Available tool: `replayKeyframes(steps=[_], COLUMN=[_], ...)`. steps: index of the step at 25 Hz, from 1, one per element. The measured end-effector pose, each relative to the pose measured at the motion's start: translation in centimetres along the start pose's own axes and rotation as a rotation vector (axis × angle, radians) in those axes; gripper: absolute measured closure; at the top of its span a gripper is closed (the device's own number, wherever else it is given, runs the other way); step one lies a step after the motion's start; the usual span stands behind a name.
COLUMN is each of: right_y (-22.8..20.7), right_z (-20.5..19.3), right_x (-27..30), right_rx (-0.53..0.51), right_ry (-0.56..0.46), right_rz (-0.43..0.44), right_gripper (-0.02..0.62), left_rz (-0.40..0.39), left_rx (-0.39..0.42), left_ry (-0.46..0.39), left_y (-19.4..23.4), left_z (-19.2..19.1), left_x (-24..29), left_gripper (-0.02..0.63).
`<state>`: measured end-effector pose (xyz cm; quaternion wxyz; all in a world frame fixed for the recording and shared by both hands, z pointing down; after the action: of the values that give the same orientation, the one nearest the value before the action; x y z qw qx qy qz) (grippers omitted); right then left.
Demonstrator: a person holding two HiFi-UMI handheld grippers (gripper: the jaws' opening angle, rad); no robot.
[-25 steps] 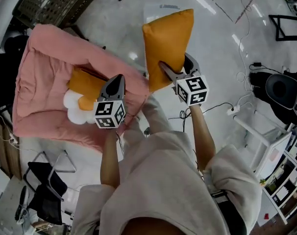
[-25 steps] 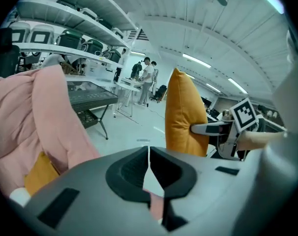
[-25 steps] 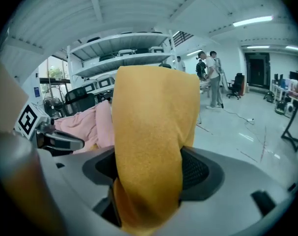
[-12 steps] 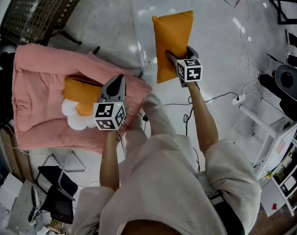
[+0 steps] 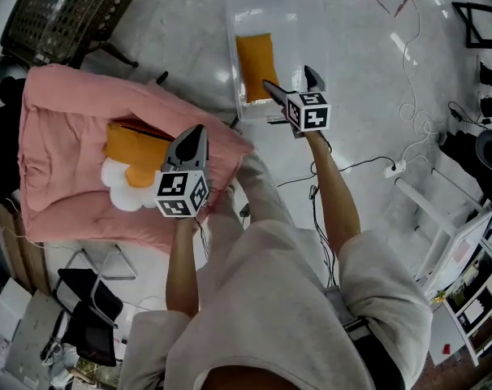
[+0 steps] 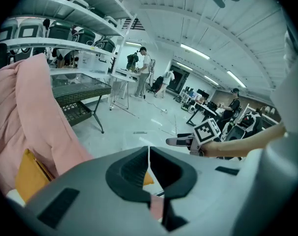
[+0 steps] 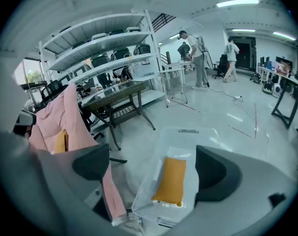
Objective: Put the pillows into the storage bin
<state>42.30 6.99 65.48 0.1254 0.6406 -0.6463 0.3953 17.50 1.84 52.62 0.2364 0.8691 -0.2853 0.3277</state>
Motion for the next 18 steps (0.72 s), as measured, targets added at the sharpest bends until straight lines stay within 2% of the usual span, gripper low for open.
replayKeyframes(steps=[4,7,14,18], right_y=[4.8,9.6,22.9,30.0], right_z=[1.1,1.7,2.2,1.3], right_x=[-0.9,-0.6,4.3,7.7], right_rx=[-0.062,-0.127,-0.277,-0.355], right_ry=[-0.033,-0.045,-0.019,0.03], right_rz=[0.063,0.138,0.322,0.442], right_gripper=[0.064,0.064,0.065,0.065], left_rz=[0.028,0.079,0.221,0.33], left_rx=[-0.019,-0.06,-0.186,-0.281], left_ry=[-0.022,-0.042,-0.086,-0.111], left_y=[0.9,2.7,10.9,15.3], left_z=[0.2,-0.8,-4.6,-7.6], left_x=[-1.6,-3.5,-9.7,-13.8], left_gripper=[0.588,0.588,0.588,0.588])
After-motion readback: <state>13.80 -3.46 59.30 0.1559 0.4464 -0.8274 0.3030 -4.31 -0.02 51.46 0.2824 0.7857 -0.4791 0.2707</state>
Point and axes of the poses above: the fingertips, and each gripper's own axes: x forward along the fingers, y to its left, z out of its top, the point moved 2 cm from there along -x, backward along the fingers, and after that the axes turned 11 degrees about z, right-handed, at the moved point
